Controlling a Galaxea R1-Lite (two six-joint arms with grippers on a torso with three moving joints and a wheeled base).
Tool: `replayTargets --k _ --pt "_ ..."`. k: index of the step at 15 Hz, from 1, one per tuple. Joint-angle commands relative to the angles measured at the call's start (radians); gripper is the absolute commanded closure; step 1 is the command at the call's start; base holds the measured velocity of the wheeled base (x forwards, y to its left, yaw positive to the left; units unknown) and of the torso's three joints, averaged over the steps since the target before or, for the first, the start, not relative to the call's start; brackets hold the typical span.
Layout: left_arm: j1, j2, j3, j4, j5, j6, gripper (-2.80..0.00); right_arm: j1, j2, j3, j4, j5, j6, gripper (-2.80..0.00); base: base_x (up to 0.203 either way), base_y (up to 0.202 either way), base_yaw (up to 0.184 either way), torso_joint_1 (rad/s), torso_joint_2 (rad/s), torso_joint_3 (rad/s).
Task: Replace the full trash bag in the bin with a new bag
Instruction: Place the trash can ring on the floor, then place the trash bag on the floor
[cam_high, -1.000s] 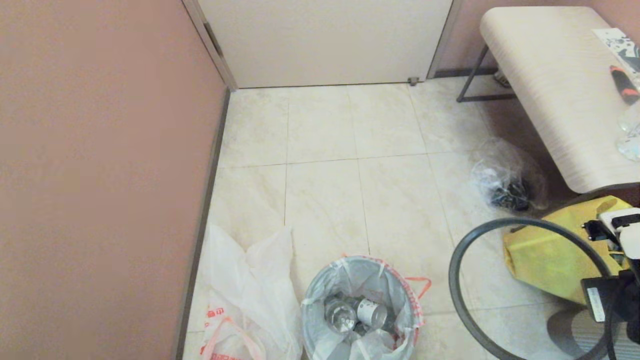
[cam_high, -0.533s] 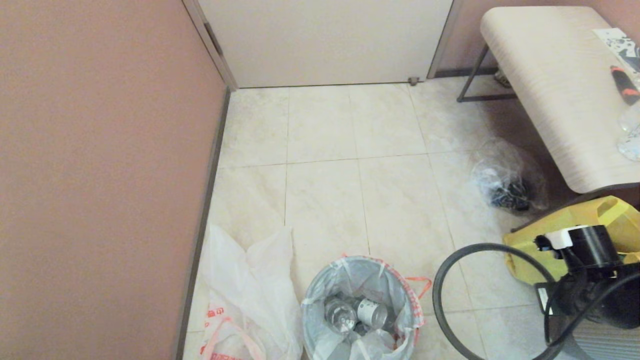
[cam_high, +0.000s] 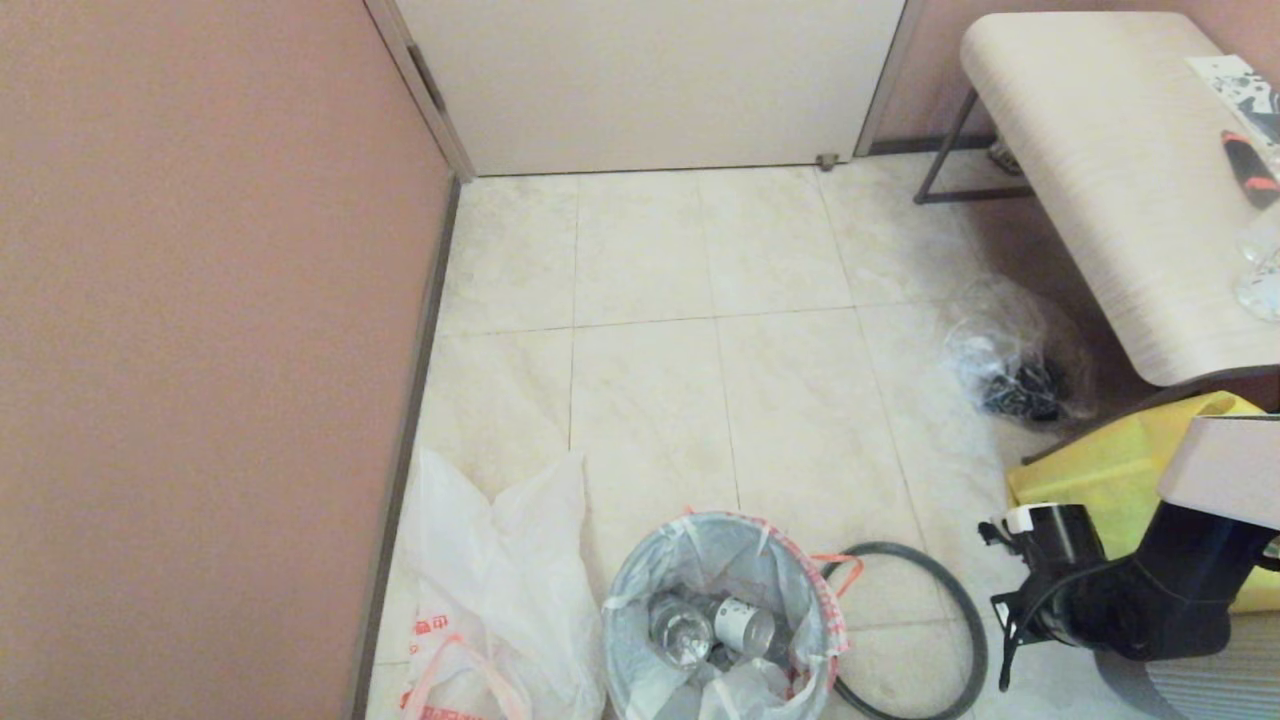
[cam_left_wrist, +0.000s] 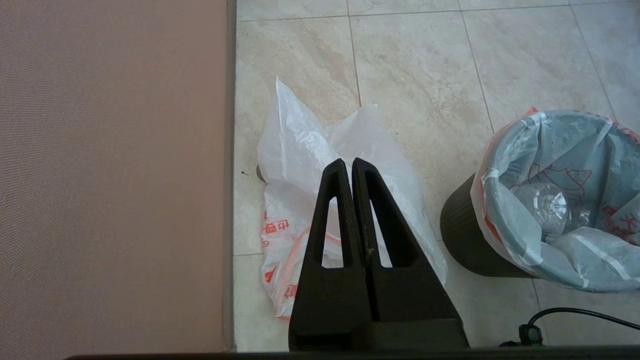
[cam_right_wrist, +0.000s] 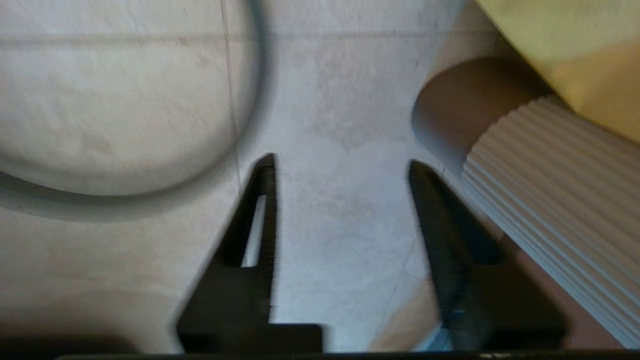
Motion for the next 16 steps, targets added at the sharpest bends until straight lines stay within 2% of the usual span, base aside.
replayTargets --k 1,3,4,5,7,9,12,14,16 --pt "0.0 0.0 0.0 0.0 0.002 -0.001 0.0 -0.007 -0.024 0.021 -0.006 0.0 -0.005 -2.8 0.0 0.0 0.0 0.0 0.0 0.0" --pt "0.0 0.0 0.0 0.0 0.001 -0.001 0.0 0.007 -0.14 0.073 -0.004 0.017 -0.008 -2.8 0.0 0.0 0.0 0.0 0.0 0.0" --pt "0.0 0.0 0.0 0.0 0.0 -0.001 0.0 0.033 -0.196 0.11 -0.003 0.023 -0.007 -1.52 0.0 0.0 0.0 0.0 0.0 0.0" --pt "0.0 0.0 0.0 0.0 0.0 -0.001 0.0 0.071 -0.242 0.157 -0.003 0.027 -0.006 0.0 0.0 0.0 0.0 0.0 0.0 0.0" --pt "0.0 0.0 0.0 0.0 0.001 -0.001 0.0 0.154 -0.296 0.211 -0.003 0.002 0.013 0.0 0.0 0.0 0.0 0.0 0.0 0.0" --pt "0.0 0.0 0.0 0.0 0.001 -0.001 0.0 0.191 -0.372 0.241 -0.002 -0.034 0.02 0.0 0.0 0.0 0.0 0.0 0.0 0.0" --pt "0.0 0.0 0.0 0.0 0.0 -0.001 0.0 0.238 -0.457 0.283 -0.006 -0.048 0.027 0.0 0.0 0.0 0.0 0.0 0.0 0.0" --pt "0.0 0.0 0.0 0.0 0.001 -0.001 0.0 0.277 -0.478 0.29 -0.009 -0.054 0.076 0.0 0.0 0.0 0.0 0.0 0.0 0.0" --pt "0.0 0.0 0.0 0.0 0.002 -0.001 0.0 0.331 -0.538 0.292 -0.007 -0.106 0.106 0.0 0.0 0.0 0.0 0.0 0.0 0.0"
